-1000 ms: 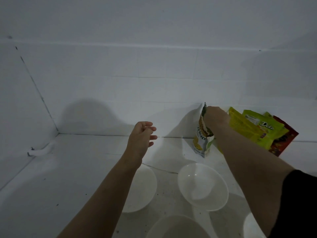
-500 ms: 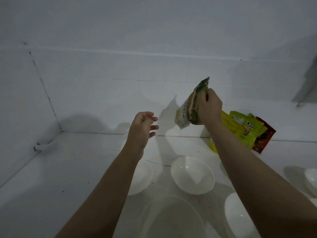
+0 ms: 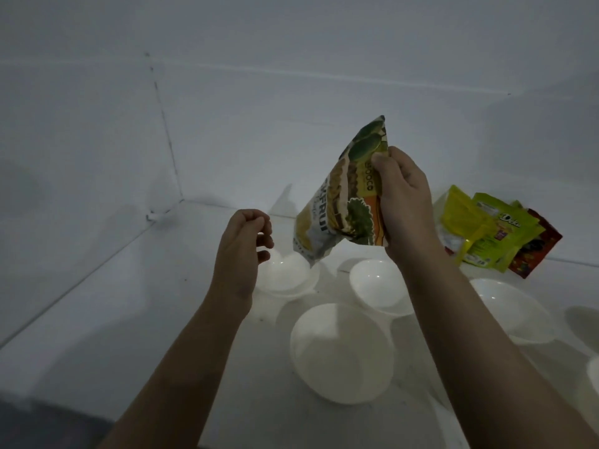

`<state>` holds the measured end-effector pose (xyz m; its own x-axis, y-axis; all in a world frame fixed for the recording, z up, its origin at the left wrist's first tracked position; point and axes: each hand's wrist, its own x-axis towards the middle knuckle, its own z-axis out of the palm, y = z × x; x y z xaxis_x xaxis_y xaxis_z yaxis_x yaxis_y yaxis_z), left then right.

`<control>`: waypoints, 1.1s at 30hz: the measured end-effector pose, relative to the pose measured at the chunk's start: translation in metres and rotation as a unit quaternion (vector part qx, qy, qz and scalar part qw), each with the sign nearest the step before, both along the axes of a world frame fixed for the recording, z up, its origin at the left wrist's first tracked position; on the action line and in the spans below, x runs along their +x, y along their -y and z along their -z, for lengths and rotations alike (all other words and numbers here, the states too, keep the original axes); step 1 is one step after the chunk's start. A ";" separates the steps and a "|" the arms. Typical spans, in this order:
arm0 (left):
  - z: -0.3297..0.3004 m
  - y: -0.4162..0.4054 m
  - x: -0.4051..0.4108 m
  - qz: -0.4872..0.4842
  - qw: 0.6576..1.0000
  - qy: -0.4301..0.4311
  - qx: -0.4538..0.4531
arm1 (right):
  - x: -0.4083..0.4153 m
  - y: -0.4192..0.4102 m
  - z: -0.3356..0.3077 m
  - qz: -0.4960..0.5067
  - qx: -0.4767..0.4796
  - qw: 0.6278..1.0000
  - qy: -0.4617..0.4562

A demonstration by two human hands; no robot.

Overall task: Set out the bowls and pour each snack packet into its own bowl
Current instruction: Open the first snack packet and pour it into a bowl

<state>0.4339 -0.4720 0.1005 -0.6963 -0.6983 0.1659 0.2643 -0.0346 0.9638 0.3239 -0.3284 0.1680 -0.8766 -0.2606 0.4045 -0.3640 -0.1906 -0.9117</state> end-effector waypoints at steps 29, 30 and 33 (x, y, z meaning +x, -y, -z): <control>0.069 0.114 0.039 0.244 0.942 0.157 -0.167 | 0.115 0.110 0.117 -0.042 0.171 0.966 0.192; 0.070 0.116 0.039 0.258 0.937 0.159 -0.173 | 0.117 0.112 0.118 -0.030 0.174 0.965 0.193; 0.071 0.117 0.037 0.278 0.926 0.151 -0.208 | 0.120 0.113 0.118 -0.005 0.169 0.965 0.201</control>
